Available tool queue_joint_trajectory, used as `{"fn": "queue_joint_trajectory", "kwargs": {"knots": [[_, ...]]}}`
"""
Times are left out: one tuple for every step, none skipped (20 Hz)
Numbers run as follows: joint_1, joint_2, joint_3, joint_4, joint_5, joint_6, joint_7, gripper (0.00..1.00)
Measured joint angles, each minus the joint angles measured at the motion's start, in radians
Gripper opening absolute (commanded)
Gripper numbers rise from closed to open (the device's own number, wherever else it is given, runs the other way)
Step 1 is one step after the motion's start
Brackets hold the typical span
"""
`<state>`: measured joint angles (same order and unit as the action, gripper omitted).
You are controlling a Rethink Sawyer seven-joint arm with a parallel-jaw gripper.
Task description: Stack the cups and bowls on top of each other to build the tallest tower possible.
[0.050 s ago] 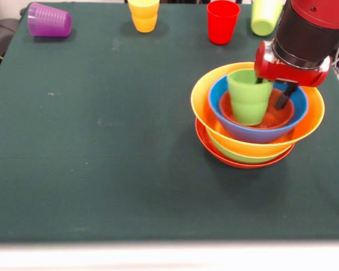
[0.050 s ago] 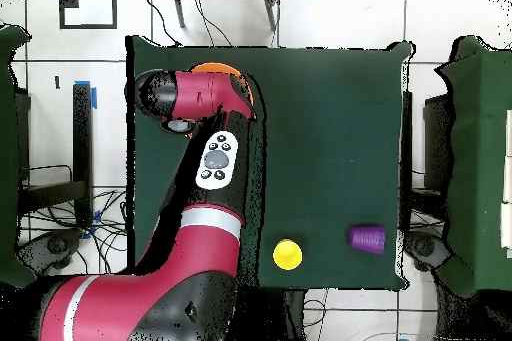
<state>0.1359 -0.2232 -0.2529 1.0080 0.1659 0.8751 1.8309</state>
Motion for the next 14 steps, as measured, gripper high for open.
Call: {"fn": "queue_joint_trajectory", "kwargs": {"knots": [[0.000,0.000,0.000,0.000,0.000,0.000,0.000,1.00],[0.000,0.001,0.000,0.001,0.000,0.000,0.000,1.00],[0.000,0.001,0.000,0.001,0.000,0.000,0.000,1.00],[0.000,0.001,0.000,0.001,0.000,0.000,0.000,1.00],[0.000,0.001,0.000,0.001,0.000,0.000,0.000,1.00],[0.000,0.001,0.000,0.003,0.000,0.000,0.000,1.00],[0.000,0.001,-0.001,0.004,0.000,0.000,0.000,1.00],[0.000,0.001,-0.001,0.006,0.000,0.000,0.000,1.00],[0.000,0.001,-0.001,0.007,0.000,0.000,0.000,1.00],[0.000,0.000,-0.001,0.012,0.000,0.000,0.000,1.00],[0.000,-0.001,-0.001,0.013,0.000,0.000,0.000,1.00],[0.000,-0.001,-0.002,0.015,0.000,0.000,0.000,1.00],[0.000,-0.002,-0.002,0.020,0.000,0.000,0.000,1.00],[0.000,-0.002,-0.002,0.020,0.000,0.000,0.000,1.00]]}}
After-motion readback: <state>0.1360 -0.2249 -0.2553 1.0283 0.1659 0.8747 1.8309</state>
